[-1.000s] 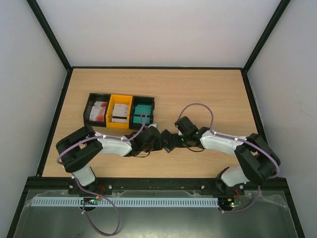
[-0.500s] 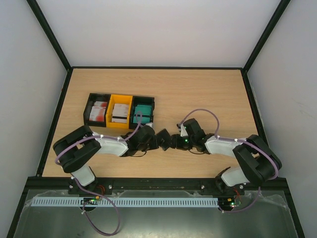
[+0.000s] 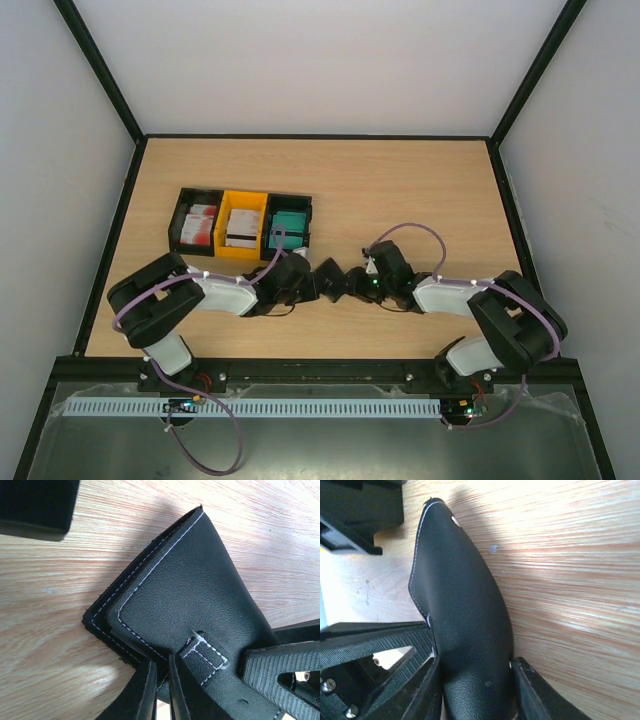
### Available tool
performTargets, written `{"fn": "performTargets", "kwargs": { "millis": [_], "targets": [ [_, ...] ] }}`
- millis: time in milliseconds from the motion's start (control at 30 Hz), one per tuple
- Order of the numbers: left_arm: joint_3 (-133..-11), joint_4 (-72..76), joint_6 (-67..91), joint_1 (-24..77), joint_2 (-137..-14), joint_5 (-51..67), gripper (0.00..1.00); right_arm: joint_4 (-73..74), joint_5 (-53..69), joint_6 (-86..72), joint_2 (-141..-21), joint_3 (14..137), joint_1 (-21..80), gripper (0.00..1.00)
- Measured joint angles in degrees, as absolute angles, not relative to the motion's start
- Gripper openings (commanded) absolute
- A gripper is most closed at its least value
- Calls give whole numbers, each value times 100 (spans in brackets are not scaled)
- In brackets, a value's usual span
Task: Put the credit cards into the card holder
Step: Adjust the card holder at the center of the board.
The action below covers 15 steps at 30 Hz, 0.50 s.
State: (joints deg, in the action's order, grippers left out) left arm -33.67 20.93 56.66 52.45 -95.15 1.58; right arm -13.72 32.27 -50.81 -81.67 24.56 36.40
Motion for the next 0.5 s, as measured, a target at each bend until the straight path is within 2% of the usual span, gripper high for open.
{"fn": "performTargets", "kwargs": {
  "millis": [133,233,367,500],
  "targets": [
    [-3361,2112,5664,5236,-9515,172,11,-1350,3026,-5172,-8082,2456,3671,14],
    [-3284,2143,5664,5234,-9480,180,16,-1085,2834,-5019,-7848,2521,3734,4],
    [-3186,1957,5662,5207,-9214,128,28,-364,2307,-4639,-7723,2989,3763,3],
    [-3068,1142,5721,5203,-8562,-176,39,672,1258,-4250,-7599,3756,3876,4]
  ]
}}
